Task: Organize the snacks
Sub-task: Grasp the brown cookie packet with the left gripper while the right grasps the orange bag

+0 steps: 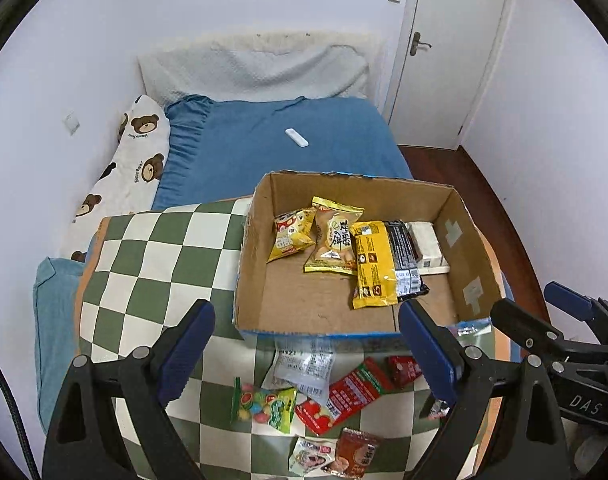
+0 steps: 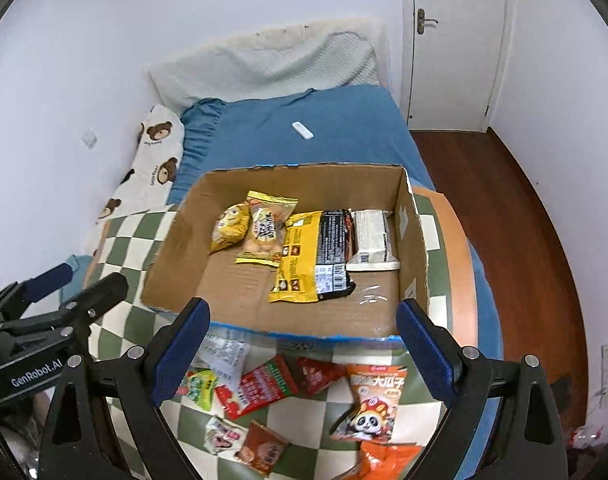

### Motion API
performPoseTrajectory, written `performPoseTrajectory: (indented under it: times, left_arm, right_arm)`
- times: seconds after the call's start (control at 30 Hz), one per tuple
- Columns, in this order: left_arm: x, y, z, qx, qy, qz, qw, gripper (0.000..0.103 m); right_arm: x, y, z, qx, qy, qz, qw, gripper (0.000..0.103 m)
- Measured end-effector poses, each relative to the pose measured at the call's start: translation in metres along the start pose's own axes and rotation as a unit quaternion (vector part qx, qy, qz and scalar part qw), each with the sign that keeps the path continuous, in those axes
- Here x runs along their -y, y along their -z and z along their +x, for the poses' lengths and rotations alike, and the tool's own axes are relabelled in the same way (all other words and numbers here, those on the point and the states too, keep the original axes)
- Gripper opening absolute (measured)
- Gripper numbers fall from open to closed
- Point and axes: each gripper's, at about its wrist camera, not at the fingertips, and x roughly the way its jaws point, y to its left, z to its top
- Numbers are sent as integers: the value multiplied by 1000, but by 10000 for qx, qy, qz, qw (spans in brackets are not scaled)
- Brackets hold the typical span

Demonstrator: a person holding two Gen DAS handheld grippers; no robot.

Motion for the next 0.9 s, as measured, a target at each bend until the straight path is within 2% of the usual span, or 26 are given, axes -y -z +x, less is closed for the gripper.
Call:
performPoseTrajectory:
  times: [0.07,0.2,0.27,0.33,0.47,0.57,0.63,0.77,0.83,0.9]
  left_arm:
    - [2,9,-2,-24,-26,50,10000,94]
    - [7,38,7,-256,-121,246,9993,94]
    - [8,61,20,-491,-219,379,9978,94]
    - [5,87,40,-921,-263,493,9942,94]
    - [2,141,81,-1679,-407,762,9820,94]
    - [8,173,108,-2197,-372,930,9704,94]
    - [20,186,117,-2370,-140,1042,9658,94]
    - [54,203,139,-2614,223,1285,9564,94]
    - [71,211,153,-2724,244,1366,9521,93]
    - [84,217,165,-2779,257,1454,9492,89]
  right_arm:
    - [0,6,-5,10,-77,65,9999,96]
    - [11,31,-1,-242,-227,360,9988,96]
    - [22,53,8,-462,-264,581,9969,96]
    - [39,84,22,-759,-253,871,9930,96]
    - [74,147,56,-1449,-88,1402,9794,96]
    - [94,184,76,-1798,43,1654,9697,96]
    - [105,208,89,-1998,103,1798,9631,96]
    - [114,234,109,-2112,112,1919,9584,96]
    - [118,242,117,-2105,164,1927,9583,96]
    - [119,243,119,-2024,187,1927,9600,89]
